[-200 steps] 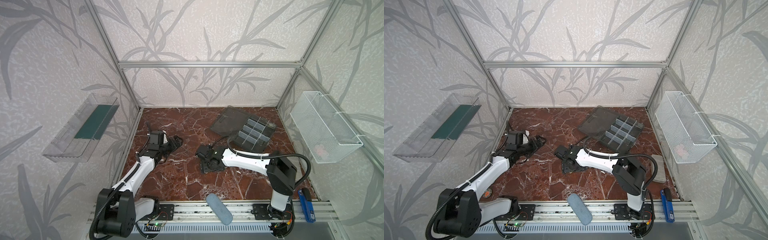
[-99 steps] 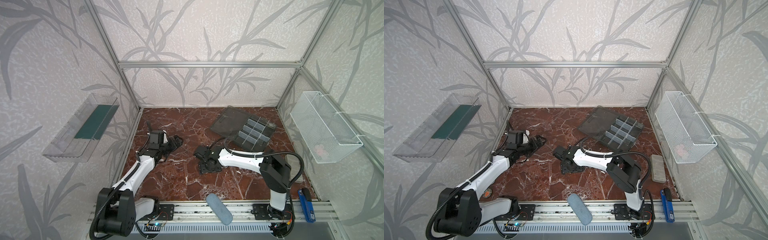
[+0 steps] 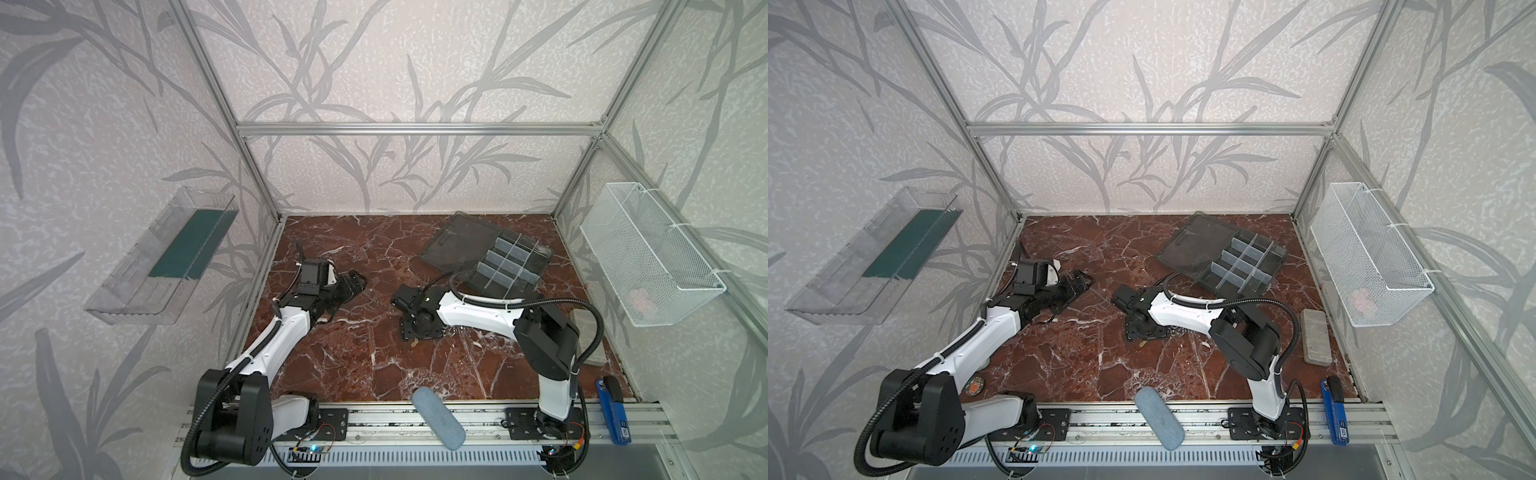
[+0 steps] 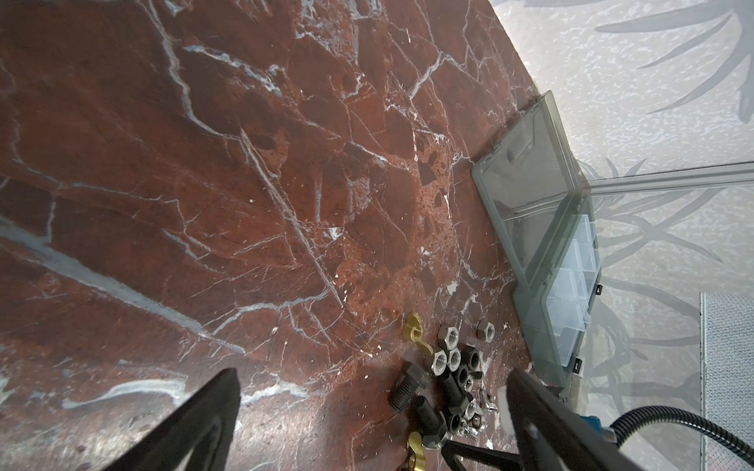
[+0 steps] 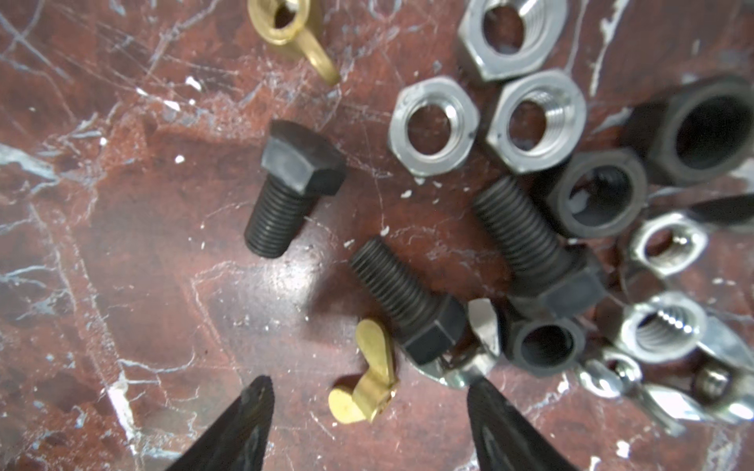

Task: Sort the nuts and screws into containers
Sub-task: 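Lower the right gripper and close it on the brass wing nut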

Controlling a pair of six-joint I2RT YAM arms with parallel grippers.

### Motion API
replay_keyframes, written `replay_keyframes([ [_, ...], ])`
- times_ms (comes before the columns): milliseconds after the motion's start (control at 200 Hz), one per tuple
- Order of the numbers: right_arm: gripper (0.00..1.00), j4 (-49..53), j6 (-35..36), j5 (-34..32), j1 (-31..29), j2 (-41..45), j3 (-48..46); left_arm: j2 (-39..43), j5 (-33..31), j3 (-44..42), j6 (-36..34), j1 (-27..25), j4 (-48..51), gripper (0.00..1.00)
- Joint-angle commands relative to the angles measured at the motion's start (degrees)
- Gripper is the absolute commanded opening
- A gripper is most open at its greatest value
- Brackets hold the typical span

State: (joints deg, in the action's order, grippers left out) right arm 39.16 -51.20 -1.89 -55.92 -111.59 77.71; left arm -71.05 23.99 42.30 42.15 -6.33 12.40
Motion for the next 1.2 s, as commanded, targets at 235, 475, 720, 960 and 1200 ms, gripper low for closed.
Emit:
replay_keyframes([
  [235,0.69,-0.5,-0.5,1.6,0.5,-1.0,-0.1,-1.3,0.9,2.6,-1.2,-0.1,1.2,0.99],
  [475,0.61,-0.4,0.0,2.4,0.5,-2.3,0.1,-1.3,0.7,2.4,-1.3,-0.1,1.1,0.99],
  [720,0.58,1.1,0.4,1.9,0.4,-2.7,0.5,-1.6,1.0,2.5,-1.3,0.0,1.0,1.00],
  [960,0.50,2.0,1.0,1.9,-0.1,-3.2,0.9,-1.4,0.8,2.2,-1.2,-0.1,1.0,0.99],
  [1200,0.49,3.5,1.6,1.9,-1.0,-3.4,1.4,-1.1,0.8,1.9,-1.2,0.0,1.1,1.00],
])
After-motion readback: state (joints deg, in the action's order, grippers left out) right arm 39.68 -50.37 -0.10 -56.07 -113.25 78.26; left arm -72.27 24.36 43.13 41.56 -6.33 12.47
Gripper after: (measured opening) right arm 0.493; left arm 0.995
